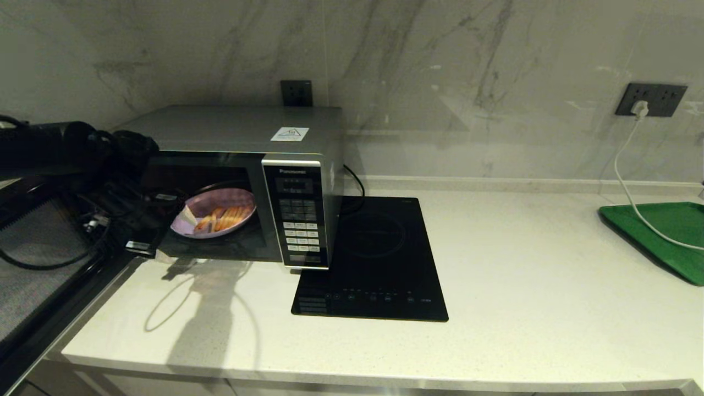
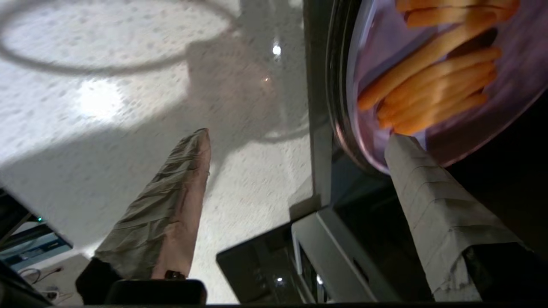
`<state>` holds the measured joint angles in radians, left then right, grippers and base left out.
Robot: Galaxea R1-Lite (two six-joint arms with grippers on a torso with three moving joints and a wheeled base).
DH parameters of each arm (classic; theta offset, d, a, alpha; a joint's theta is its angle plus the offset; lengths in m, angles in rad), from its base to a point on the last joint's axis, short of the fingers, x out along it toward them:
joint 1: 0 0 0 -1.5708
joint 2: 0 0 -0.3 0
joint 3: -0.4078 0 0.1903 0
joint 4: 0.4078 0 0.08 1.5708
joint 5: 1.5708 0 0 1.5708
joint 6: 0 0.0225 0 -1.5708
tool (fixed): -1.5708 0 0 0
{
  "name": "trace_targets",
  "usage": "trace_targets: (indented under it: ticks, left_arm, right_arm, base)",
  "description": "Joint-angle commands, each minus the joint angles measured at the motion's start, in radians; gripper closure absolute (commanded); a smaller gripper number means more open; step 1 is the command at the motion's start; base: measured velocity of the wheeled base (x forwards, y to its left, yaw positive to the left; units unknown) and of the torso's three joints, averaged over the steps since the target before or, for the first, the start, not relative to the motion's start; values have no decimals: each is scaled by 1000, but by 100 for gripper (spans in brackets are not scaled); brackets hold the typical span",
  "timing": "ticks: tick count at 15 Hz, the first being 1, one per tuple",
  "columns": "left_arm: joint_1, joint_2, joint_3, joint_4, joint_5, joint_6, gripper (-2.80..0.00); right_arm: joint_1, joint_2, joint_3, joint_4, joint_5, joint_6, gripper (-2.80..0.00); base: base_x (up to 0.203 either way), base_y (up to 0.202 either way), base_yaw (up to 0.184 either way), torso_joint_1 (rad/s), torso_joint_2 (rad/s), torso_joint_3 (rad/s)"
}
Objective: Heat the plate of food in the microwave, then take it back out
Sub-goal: Take the plate out of the microwave
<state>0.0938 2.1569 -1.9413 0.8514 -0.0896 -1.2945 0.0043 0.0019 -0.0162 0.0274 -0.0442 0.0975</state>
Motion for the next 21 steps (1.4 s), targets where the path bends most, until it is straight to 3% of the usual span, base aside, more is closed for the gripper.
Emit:
trace_targets:
  ticks: [1, 19, 20, 21]
  left_arm:
    - [-2, 64, -8, -20, -1, -8, -280]
    - [1, 110, -7, -35, 21, 1, -280]
    - [1, 110, -7, -35, 21, 4, 0]
    - [1, 109, -7, -35, 22, 4, 0]
  right_arm:
    - [0, 0, -1, 0, 0, 1, 0]
    - [0, 0, 1, 0, 0, 1, 0]
    - [0, 0, 0, 0, 0, 1, 0]
    - [0, 0, -1, 0, 0, 1, 0]
  base:
    - [0, 0, 0, 0, 0, 0]
    - [0, 0, 0, 0, 0, 0]
    - [0, 0, 0, 0, 0, 0]
    - [0, 0, 0, 0, 0, 0]
